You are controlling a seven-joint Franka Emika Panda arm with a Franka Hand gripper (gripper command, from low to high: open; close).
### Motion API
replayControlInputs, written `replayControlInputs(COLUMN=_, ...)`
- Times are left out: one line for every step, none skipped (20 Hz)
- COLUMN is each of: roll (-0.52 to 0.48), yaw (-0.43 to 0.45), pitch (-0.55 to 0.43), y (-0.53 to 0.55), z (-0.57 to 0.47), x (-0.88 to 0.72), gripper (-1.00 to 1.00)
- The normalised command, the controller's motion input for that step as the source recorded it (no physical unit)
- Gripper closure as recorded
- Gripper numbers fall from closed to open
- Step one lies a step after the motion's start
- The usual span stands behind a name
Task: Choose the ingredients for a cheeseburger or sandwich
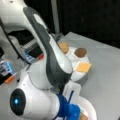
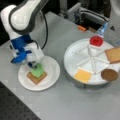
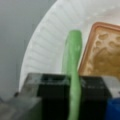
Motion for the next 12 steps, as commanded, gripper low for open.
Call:
replayControlInputs(roll=0.063, yaw=0.178, pitch=-0.029, y=-0.15, z=-0.02, x=0.24, gripper=1.0)
replayControlInputs(roll=0.068, yaw=0.166, pitch=-0.027, y=-0.14, z=0.03, x=0.22, gripper=1.0)
replayControlInputs(roll=0.072, yaw=0.157, pitch=-0.026, y=-0.13, z=0.07, x=0.21, gripper=1.0)
replayControlInputs(roll=0.041, yaw=0.143, pitch=-0.064, y=-0.13, z=0.08, x=0.2, gripper=1.0)
replayControlInputs(roll=0.034, yaw=0.141, pitch=-0.073, y=-0.12, z=0.09, x=0.19, gripper=1.0)
replayControlInputs(roll=0.032, yaw=0.141, pitch=-0.075, y=-0.11, z=0.08, x=0.19, gripper=1.0)
replayControlInputs(roll=0.033, yaw=0.142, pitch=-0.072, y=-0.11, z=0.07, x=0.18, gripper=1.0)
replayControlInputs(roll=0.049, yaw=0.151, pitch=-0.08, y=-0.11, z=0.06, x=0.18, gripper=1.0)
replayControlInputs(roll=0.054, yaw=0.154, pitch=-0.078, y=-0.1, z=0.04, x=0.16, gripper=1.0)
replayControlInputs(roll=0.056, yaw=0.155, pitch=-0.074, y=-0.1, z=0.03, x=0.15, gripper=1.0)
replayControlInputs(roll=0.058, yaw=0.155, pitch=-0.071, y=-0.1, z=0.02, x=0.15, gripper=1.0)
replayControlInputs(roll=0.06, yaw=0.17, pitch=-0.071, y=-0.1, z=0.0, x=0.15, gripper=1.0)
